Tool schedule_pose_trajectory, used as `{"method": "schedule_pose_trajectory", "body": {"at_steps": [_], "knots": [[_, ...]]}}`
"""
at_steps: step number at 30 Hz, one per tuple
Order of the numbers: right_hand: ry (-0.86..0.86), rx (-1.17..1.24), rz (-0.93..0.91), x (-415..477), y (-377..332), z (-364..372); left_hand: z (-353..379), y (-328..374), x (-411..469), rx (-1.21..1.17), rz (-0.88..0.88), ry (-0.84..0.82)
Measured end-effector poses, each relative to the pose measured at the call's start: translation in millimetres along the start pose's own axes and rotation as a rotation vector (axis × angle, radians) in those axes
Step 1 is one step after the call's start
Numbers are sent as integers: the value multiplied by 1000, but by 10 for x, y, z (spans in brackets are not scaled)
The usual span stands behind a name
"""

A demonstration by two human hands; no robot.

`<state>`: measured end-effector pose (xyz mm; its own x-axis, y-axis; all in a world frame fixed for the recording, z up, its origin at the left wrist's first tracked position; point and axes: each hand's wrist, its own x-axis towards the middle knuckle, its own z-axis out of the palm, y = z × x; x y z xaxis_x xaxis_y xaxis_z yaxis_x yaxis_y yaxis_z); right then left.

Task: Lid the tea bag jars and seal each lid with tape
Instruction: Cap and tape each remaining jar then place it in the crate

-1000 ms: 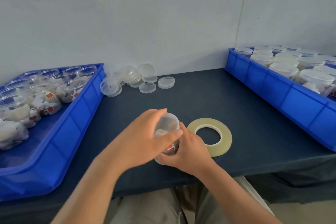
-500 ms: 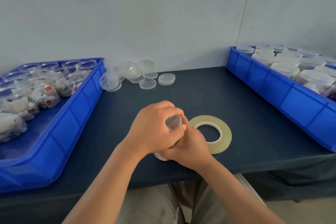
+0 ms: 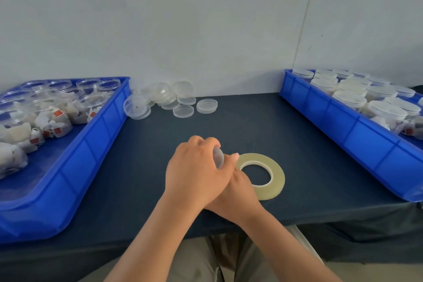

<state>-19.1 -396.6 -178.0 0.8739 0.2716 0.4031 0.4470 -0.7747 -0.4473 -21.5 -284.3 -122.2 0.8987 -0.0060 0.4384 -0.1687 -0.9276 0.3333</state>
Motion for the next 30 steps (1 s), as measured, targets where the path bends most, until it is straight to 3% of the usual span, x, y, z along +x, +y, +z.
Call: {"method": "schedule_pose_trajectory", "body": {"at_steps": [4,12,16,19,22,25,30], "knots": [[-26,-104,33,35,16,8,-11,-56,76,-73,111,8],[64,173,93,19,78,59,-133,-209,178,-216,322,-96],[39,158,120,16,96,83,-125,-216,191,-209,319,-107],[-71,182,89,-4,145,-2,-114,-230,176,-198,299,-98],[-215,21,21,-91,398,-258,-118,-249,174,-195,319,-105],[-346,-174,150,-252,696,-526,-117,-253,167,-209,317,-119],[-298,-367,85,-455,803,-635,-97,-297,151,-232,343,-102]]}}
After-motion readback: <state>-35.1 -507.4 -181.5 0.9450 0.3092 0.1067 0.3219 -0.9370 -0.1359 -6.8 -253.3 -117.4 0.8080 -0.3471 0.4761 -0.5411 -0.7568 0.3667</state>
